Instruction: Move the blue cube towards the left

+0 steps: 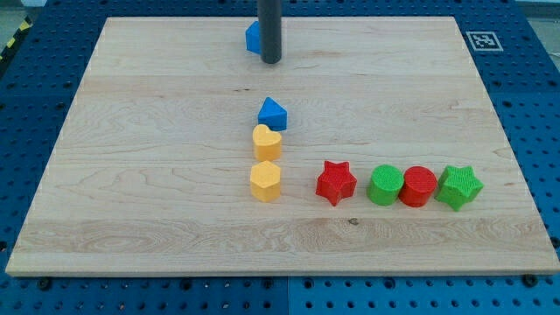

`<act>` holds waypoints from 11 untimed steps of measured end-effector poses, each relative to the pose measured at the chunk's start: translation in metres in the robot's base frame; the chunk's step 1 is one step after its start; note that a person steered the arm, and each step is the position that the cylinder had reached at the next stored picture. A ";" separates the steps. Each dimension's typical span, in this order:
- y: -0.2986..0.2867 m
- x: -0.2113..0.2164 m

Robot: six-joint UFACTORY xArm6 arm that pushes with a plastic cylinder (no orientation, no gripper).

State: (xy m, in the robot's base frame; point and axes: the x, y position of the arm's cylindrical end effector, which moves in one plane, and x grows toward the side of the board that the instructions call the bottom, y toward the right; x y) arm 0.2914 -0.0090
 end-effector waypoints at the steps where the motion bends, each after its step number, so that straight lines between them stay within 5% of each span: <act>1: 0.008 -0.021; 4: -0.029 -0.054; 11: -0.135 -0.034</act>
